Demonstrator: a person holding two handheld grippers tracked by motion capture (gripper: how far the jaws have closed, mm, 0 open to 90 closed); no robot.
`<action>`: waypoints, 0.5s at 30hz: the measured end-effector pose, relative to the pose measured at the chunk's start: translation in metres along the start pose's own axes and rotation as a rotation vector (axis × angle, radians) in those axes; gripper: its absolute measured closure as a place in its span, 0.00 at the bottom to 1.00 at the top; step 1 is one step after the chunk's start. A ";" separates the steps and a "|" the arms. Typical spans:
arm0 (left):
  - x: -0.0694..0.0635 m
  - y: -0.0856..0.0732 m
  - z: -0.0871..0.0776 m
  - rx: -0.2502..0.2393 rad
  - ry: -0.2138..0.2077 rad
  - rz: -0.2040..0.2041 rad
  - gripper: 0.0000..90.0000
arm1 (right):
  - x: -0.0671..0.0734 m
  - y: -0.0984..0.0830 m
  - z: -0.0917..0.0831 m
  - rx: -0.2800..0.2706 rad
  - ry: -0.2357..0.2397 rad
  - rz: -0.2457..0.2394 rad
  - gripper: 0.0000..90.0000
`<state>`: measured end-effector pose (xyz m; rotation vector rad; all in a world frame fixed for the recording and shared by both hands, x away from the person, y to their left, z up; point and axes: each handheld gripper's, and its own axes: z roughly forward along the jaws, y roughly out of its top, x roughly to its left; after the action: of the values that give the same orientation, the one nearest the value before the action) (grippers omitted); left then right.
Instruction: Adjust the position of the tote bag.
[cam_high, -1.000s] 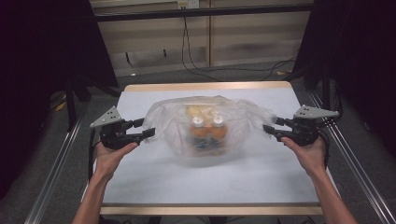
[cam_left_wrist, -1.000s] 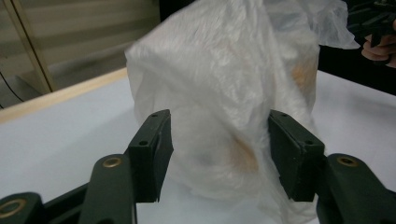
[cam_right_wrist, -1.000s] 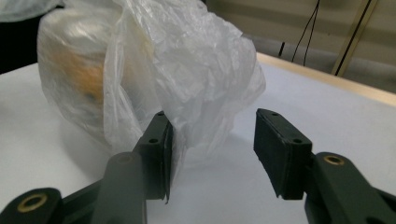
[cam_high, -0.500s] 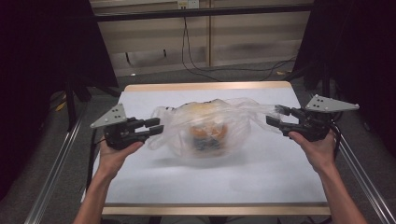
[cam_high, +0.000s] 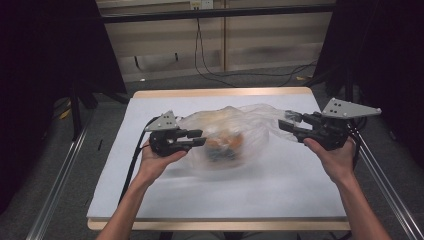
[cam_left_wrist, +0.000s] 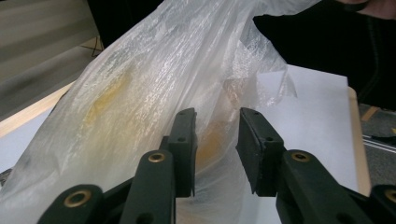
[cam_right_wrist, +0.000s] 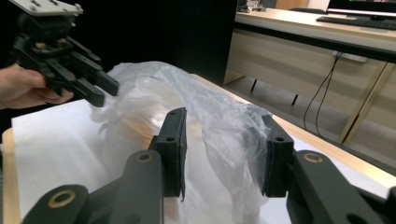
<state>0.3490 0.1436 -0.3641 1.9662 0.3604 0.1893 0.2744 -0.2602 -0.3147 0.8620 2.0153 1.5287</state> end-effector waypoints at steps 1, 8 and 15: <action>0.000 0.000 0.000 0.000 0.000 0.000 0.73 | 0.000 0.000 0.000 0.000 0.000 0.000 0.67; 0.005 0.000 0.015 -0.012 0.015 -0.003 0.68 | -0.007 -0.008 0.005 0.037 -0.009 0.011 0.66; 0.005 -0.008 0.018 0.030 0.051 0.008 0.71 | -0.015 -0.019 0.005 0.061 -0.039 0.029 0.56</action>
<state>0.3583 0.1324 -0.3788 1.9953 0.3901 0.2408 0.2843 -0.2711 -0.3343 0.9418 2.0395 1.4613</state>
